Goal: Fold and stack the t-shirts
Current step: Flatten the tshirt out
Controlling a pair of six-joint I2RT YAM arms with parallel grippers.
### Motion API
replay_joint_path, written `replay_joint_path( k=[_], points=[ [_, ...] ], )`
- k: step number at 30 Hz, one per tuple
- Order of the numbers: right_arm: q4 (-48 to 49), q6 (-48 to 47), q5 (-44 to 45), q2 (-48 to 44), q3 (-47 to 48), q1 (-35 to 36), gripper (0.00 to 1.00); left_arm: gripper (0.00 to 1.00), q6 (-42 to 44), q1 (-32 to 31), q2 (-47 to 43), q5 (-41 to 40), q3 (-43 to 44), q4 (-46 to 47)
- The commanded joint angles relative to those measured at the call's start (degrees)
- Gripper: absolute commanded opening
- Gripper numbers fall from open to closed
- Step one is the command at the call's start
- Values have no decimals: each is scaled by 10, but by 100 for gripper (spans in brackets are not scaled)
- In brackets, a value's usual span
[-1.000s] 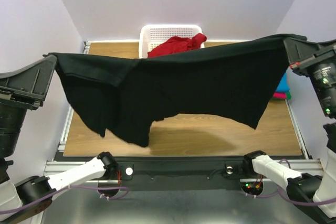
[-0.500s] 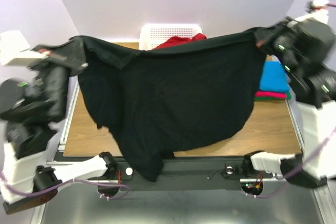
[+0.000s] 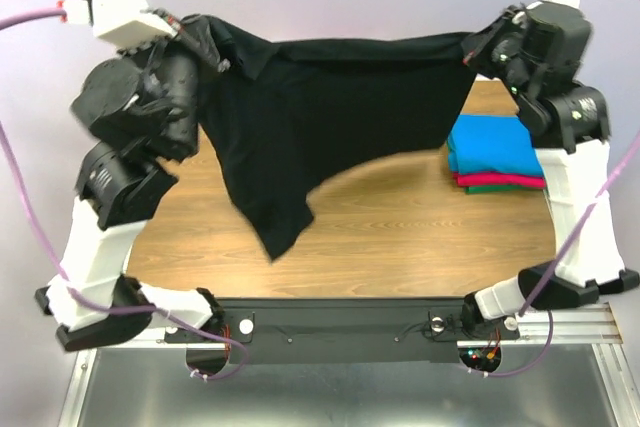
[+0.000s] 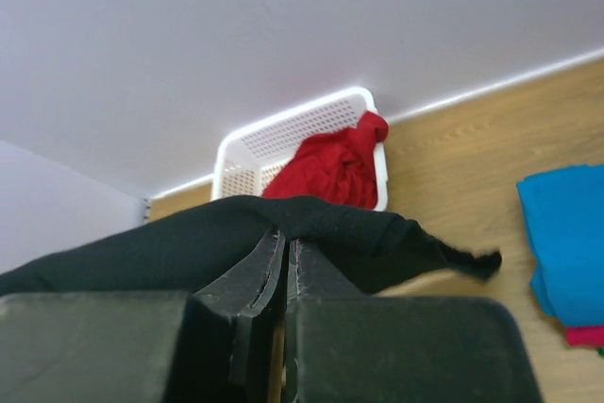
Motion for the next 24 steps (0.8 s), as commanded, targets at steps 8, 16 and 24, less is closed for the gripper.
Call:
replay_joint_path(
  k=[8, 16, 24],
  points=[
    [53, -10, -44, -172, -87, 0, 0, 0, -103, 5, -238, 158, -174, 62],
    [31, 9, -101, -256, -85, 1, 0, 0, -172, 5, -284, 288, -165, 20],
    [-32, 28, -138, -275, 9, 0, 0, 0, -213, 6, -258, 443, -65, -2]
  ],
)
